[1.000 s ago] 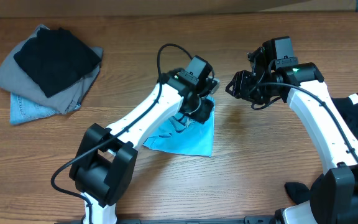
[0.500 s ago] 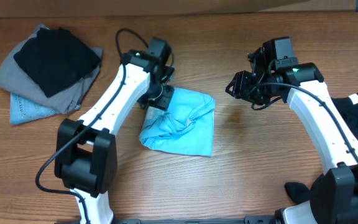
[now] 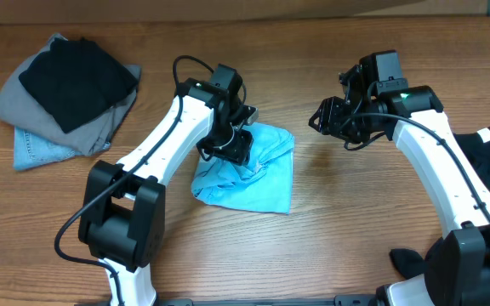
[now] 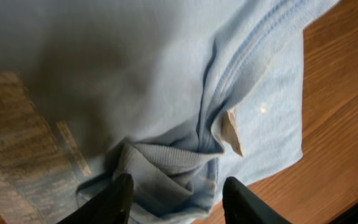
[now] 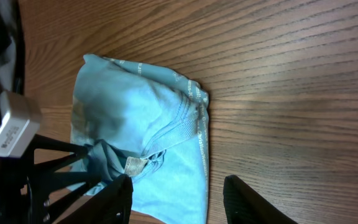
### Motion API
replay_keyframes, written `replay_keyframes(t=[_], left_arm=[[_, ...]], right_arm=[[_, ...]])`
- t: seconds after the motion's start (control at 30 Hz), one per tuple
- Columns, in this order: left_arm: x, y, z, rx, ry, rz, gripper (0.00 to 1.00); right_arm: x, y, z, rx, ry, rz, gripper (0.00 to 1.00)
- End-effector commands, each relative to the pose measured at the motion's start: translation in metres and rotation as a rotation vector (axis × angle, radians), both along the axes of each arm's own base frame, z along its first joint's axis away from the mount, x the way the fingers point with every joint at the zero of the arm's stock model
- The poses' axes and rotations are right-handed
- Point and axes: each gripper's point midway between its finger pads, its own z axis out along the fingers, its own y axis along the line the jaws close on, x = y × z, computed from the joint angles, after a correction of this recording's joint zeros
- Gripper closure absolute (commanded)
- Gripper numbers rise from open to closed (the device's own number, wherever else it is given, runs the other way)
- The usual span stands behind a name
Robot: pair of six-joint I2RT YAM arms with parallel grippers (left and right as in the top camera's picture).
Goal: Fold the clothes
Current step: 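Tuck and smooth the shirt's top fabric with the left gripper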
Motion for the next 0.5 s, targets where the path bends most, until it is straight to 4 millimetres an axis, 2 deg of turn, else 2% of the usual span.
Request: replay_keyframes(t=[0.0,0.1,0.23,0.3,0.37,0.47], left_arm=[[-0.005,0.008,-0.008,0.055,-0.002,-0.026,0.5],[-0.006,0.011,-0.013,0.069,-0.004,-0.025,0.53],[-0.007,0.009,-0.018,0.066,-0.001,-0.011,0.64],[-0.007,0.008,-0.018,0.064,-0.005,-0.013,0.75],[-0.009,0.004,-0.018,0.044,0.006,-0.007,0.94],[-0.02,-0.017,-0.01,-0.069,0.061,-0.012,0.96]], right_arm=[[-0.001,-0.002,0.005,-0.008,-0.025,0.003,0.49],[0.0,-0.003,0.005,-0.015,-0.026,0.0,0.49],[0.0,-0.004,0.004,-0.021,-0.026,-0.003,0.49],[0.0,-0.004,0.004,-0.021,-0.026,-0.003,0.5],[0.0,-0.004,0.004,-0.021,-0.026,-0.003,0.49],[0.0,-0.004,0.004,-0.021,-0.026,-0.003,0.49]])
